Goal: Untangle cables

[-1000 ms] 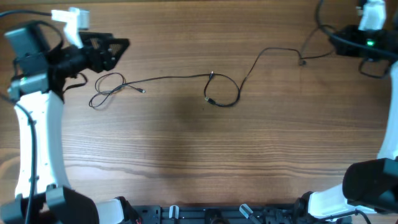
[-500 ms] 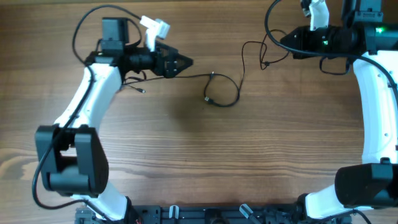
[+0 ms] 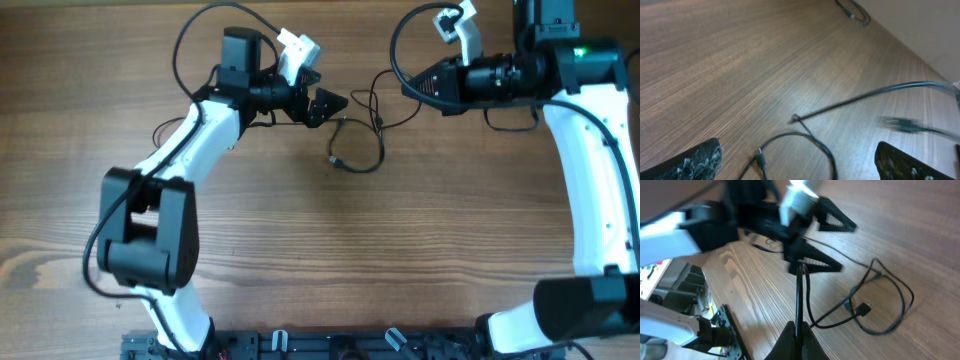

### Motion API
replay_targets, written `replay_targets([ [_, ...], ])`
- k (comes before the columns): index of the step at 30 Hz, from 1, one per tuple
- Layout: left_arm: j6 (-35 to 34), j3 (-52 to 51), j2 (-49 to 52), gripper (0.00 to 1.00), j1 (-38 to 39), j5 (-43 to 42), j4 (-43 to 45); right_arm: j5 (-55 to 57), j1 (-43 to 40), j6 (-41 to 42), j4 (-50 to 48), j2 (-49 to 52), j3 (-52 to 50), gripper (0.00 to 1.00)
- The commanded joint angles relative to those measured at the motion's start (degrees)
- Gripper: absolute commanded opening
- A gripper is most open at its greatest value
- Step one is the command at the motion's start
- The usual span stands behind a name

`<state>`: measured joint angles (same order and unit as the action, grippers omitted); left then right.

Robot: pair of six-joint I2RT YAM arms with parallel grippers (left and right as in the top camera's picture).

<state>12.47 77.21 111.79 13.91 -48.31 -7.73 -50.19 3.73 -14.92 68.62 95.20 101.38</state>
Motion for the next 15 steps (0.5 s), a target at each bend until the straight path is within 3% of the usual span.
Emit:
replay_targets([
  [1, 0.83, 0.37, 4.04, 1.00, 1.46, 0.35, 2.43, -2.47, 0.20, -1.25, 0.07, -5.73, 0.28, 0.04],
  [15, 2.58, 0.37, 6.25, 0.97, 8.81, -1.68, 10.78, -3.72, 0.20, 1.60, -0.39, -7.67, 0.28, 0.04],
])
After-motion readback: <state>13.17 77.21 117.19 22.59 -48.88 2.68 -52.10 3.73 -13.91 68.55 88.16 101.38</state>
